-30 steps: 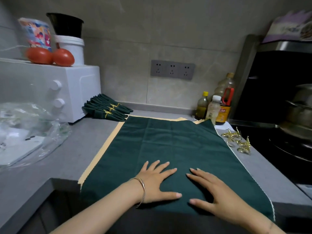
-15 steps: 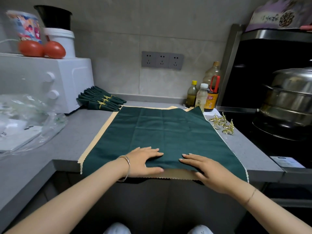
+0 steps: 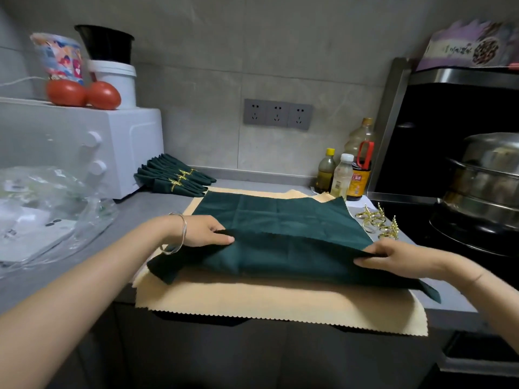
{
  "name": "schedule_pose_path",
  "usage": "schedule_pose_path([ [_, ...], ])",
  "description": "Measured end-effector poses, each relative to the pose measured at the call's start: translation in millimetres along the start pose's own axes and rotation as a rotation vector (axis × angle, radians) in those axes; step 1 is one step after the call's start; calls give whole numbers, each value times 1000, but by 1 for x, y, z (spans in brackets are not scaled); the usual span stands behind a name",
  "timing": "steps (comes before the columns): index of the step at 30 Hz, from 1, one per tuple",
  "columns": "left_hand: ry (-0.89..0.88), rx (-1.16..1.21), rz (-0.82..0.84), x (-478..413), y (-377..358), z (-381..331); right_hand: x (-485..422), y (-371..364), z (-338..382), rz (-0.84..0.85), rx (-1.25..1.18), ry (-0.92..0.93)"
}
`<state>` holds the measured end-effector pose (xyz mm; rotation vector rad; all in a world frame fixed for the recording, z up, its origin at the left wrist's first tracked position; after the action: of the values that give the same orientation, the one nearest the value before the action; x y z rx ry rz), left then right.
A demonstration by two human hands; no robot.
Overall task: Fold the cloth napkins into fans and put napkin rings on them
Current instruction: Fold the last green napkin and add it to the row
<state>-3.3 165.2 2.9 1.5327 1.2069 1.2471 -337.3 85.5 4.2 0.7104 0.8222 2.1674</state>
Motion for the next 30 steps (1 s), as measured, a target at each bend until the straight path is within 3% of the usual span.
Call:
schedule_pose_path([
  [4, 9, 296, 398, 8, 4, -5, 8, 20, -3, 170, -211, -177],
  [7, -14, 338, 447, -2, 11, -2, 2, 31, -1, 299, -317, -125],
  [10, 5, 261, 315, -29, 19, 13, -25, 39, -4, 205, -332, -95],
  [15, 80, 17, -163, -96, 27, 46, -101, 53, -23, -150, 158, 11],
  [18, 202, -68, -340, -122, 25, 58, -138, 56, -26, -274, 223, 85],
  [22, 314, -273, -420, -151, 20, 64, -175, 59, -29, -377, 297, 72],
  [30, 352, -404, -411, -200, 12, 78, -226, 56, -44, -419, 299, 2],
])
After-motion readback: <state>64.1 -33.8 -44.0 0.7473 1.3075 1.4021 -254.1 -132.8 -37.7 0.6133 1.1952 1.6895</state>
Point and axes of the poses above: each hand's wrist, its own x-axis away from the middle knuckle, its own y-axis out of the back of the hand, z = x × y, the point moved 5 cm from there along -x, towards the middle knuckle, and after that the axes turned 13 degrees about -x, right-handed, at the moved point
